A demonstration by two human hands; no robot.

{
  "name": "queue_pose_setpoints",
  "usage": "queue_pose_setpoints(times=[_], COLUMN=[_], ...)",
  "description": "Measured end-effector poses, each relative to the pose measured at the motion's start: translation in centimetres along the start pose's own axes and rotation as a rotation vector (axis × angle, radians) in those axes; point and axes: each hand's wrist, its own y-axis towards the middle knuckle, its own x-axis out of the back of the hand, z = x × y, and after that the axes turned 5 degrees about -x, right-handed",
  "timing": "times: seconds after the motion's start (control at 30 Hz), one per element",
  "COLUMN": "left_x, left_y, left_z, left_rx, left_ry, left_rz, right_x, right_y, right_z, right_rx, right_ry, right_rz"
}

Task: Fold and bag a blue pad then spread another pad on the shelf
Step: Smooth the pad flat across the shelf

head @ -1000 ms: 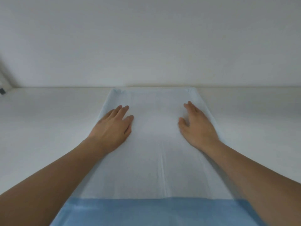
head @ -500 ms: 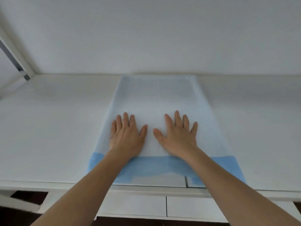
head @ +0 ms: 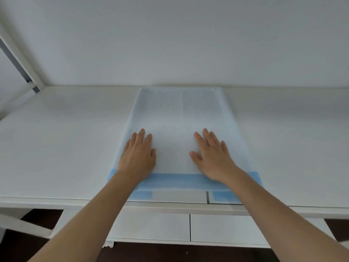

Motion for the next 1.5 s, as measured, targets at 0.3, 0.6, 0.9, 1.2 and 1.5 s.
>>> queue_pose_setpoints(times=[0.3,0.6,0.9,1.2,1.5], left_x=[-1.1,-1.1,-0.8,0.2,0.9], left_y=[-4.2,-5.6,-6.2,-6.0,-5.3], left_z=[-2.2,-0.9,0.2,-0.5,0.6], left_rx=[0.112,0.120,0.148,0.165,0.229], left_ry=[-0.125,-0.036,0.102,0.154,-0.221], left_rz=[0.027,-0.066,0.023,0.174,0.090], right_x=[-3.8,-2.9,-2.1,-1.8,0.3], right_y=[-5.0,-6.9,-9.5,-10.5,-10.0], right_z=[5.8,1.9,-3.0,-5.2,-5.8], right_rx=[0.138,0.177,-0.095,-0.106,-0.056], right_ry=[-0.010,-0.098,-0.164,-0.131,0.059], right_rz=[-0.112,-0.182,-0.191,-0.190,0.002])
